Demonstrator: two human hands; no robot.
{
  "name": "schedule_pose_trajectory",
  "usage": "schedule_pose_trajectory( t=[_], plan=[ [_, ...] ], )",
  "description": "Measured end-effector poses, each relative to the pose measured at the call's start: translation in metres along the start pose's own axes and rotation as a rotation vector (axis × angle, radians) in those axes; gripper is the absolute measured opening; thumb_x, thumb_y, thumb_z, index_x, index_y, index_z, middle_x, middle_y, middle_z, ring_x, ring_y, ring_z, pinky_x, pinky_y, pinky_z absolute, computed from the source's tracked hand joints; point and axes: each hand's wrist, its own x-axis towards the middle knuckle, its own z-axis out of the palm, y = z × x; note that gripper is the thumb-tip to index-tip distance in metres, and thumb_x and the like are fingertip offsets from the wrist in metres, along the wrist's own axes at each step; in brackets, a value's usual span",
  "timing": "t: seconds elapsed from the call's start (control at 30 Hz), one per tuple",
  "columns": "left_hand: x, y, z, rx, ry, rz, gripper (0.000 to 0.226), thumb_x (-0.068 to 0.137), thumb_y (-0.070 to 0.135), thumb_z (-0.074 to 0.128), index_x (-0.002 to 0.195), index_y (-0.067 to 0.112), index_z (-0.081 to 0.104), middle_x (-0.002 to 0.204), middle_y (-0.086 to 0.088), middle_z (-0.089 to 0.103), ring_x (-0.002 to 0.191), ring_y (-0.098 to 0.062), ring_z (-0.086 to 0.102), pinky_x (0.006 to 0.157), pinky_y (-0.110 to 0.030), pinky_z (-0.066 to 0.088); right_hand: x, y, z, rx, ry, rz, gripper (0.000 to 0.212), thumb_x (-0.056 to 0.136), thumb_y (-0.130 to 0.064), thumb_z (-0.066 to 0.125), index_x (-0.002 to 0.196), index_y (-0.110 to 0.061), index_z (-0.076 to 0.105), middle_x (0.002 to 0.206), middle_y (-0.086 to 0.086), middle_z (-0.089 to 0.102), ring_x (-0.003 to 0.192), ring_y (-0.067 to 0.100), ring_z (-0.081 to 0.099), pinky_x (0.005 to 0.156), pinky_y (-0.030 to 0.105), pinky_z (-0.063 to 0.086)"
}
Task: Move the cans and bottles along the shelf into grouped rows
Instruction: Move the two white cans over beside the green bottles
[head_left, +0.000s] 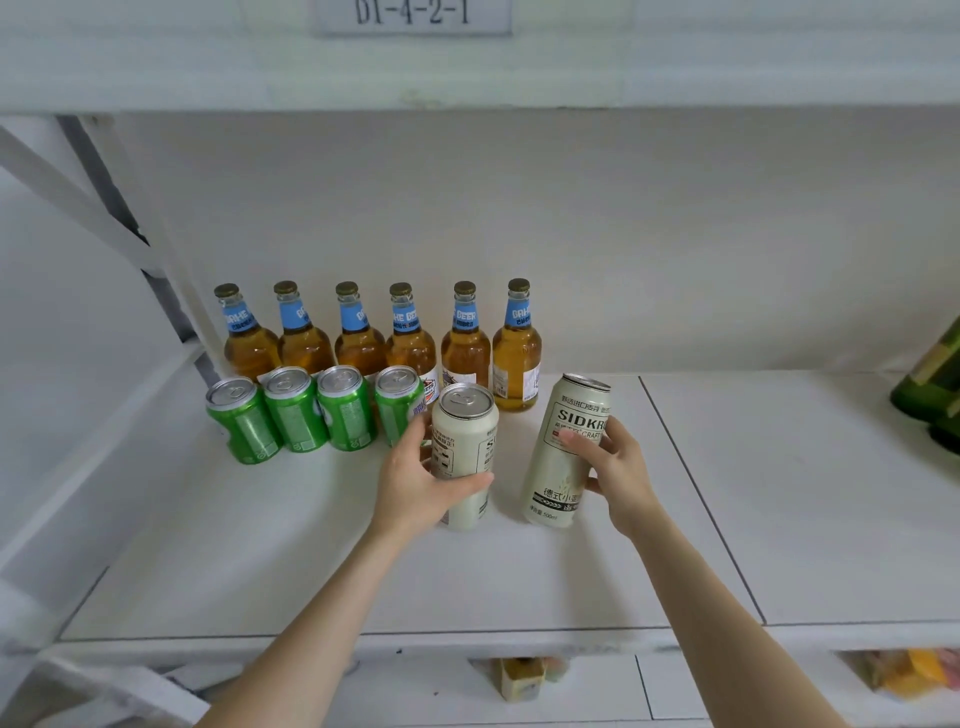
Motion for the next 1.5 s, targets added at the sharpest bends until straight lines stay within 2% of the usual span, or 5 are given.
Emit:
schedule_pose_trajectory(
  t=[0.2, 0.33, 0.73, 1.03, 1.5],
  plan=[
    [-0.029, 0.018, -0.009, -0.147, -0.012, -0.107, 0.072, 0.055, 0.026, 0.095, 0.112, 0.043, 0.055, 0.115, 0.015, 0.067, 0.108, -0.009, 0.065, 0.090, -0.034, 0.057, -0.036, -0.012, -0.001, -0.012, -0.010, -0.011, 0.040, 0.078, -0.021, 0.078, 0.114, -0.011, 0.063, 0.098, 0.002, 0.075, 0.081, 0.012, 0.073, 0.063, 0.030, 0.057],
    [-0.051, 0.027, -0.016, -0.212, -0.013, -0.168, 0.073, 0.044, 0.039, 0.093, 0.109, 0.044, 0.059, 0.113, 0.015, 0.070, 0.104, -0.009, 0.067, 0.086, -0.036, 0.057, -0.061, -0.018, -0.002, -0.015, -0.024, -0.013, 0.029, 0.087, -0.013, 0.072, 0.114, -0.009, 0.062, 0.093, -0.001, 0.074, 0.078, 0.009, 0.072, 0.061, 0.028, 0.056],
    [-0.132, 0.064, -0.026, -0.317, -0.026, -0.237, 0.046, 0.072, 0.011, 0.085, 0.108, 0.027, 0.062, 0.104, 0.008, 0.069, 0.090, 0.000, 0.066, 0.064, -0.016, 0.049, -0.147, -0.033, -0.019, -0.017, -0.014, -0.028, 0.050, 0.070, -0.034, 0.074, 0.114, -0.013, 0.064, 0.097, 0.002, 0.075, 0.085, 0.020, 0.072, 0.064, 0.033, 0.056],
    [-0.159, 0.095, 0.006, -0.352, -0.122, -0.269, 0.043, 0.072, 0.017, 0.085, 0.109, 0.027, 0.066, 0.108, 0.001, 0.072, 0.103, -0.020, 0.067, 0.087, -0.043, 0.056, -0.186, -0.056, -0.066, -0.006, 0.020, -0.035, 0.053, 0.068, -0.036, 0.072, 0.114, -0.010, 0.064, 0.092, 0.003, 0.073, 0.074, 0.014, 0.072, 0.057, 0.028, 0.055],
    [-0.183, 0.179, 0.160, -0.374, -0.186, -0.222, 0.050, 0.071, 0.026, 0.085, 0.116, 0.029, 0.063, 0.113, 0.002, 0.071, 0.106, -0.021, 0.066, 0.093, -0.050, 0.055, -0.207, -0.095, -0.231, -0.073, 0.068, -0.051, 0.055, 0.066, -0.039, 0.071, 0.114, -0.013, 0.063, 0.097, 0.006, 0.074, 0.077, 0.016, 0.072, 0.057, 0.026, 0.055]
  ],
)
